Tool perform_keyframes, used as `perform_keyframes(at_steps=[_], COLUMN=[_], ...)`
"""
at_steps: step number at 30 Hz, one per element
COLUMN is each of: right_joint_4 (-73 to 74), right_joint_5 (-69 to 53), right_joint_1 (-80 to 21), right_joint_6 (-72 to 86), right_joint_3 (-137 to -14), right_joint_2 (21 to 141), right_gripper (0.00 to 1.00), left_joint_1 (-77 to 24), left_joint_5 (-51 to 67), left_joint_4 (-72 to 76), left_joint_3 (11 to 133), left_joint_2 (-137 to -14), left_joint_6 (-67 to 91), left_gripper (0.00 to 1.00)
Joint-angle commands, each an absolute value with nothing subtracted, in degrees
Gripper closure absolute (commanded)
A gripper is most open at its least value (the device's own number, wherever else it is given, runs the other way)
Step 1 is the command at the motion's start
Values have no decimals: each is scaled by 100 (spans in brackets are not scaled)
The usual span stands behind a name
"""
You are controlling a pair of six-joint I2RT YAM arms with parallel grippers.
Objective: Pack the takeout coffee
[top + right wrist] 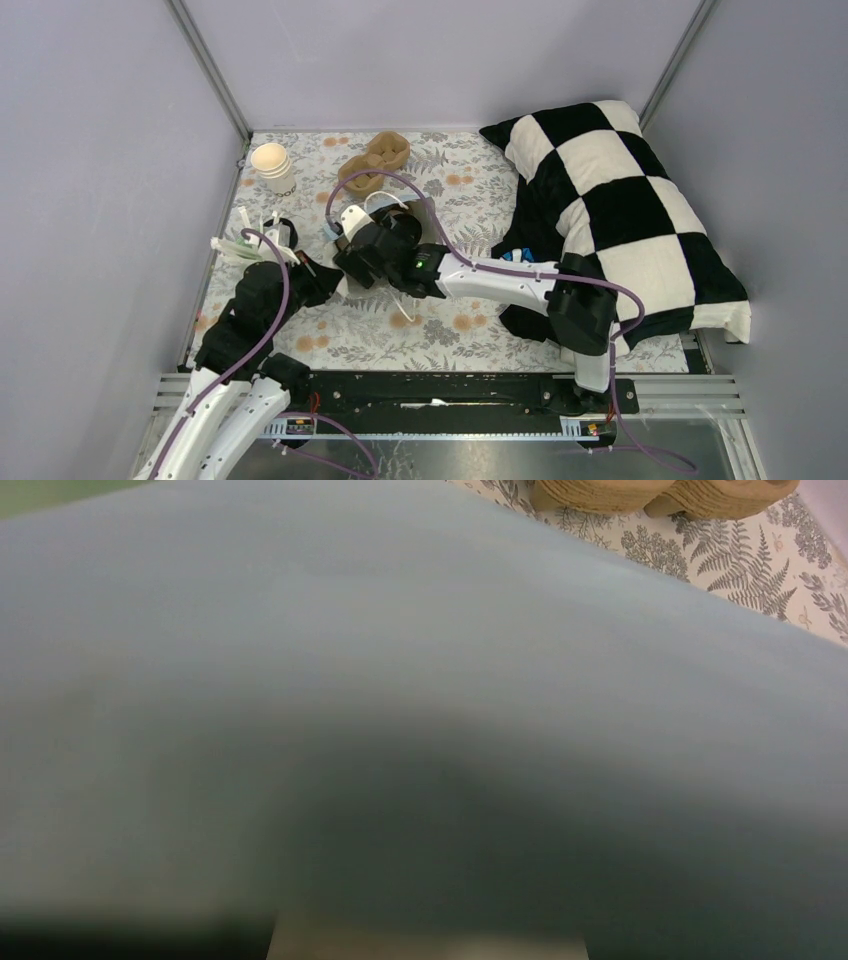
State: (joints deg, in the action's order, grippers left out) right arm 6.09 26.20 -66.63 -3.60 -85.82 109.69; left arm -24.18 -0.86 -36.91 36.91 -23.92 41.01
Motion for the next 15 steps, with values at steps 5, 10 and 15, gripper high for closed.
perform_keyframes(at_steps=[5, 10, 15], right_joint_4=[1382, 1832, 2677], right_joint_5=[2137, 1926, 1792], right_joint_1=[-6645, -6690, -6720], right_joint_6=[-97, -70, -35], right_joint_3=[-8872, -8987, -9404], right_joint_2=[10400, 9997, 9467], right_gripper=[0, 0, 0], left_joint_1=[-2433, -2429, -2427], left_joint_5=[-255, -275, -315], left_joint_4=[-3614, -3613, -3590], left_joint_3=[4118, 4209, 4210], left_joint_2=[-2627, -2714, -2741], left_joint_6=[4305, 4357, 4411], left_gripper=[100, 100, 100])
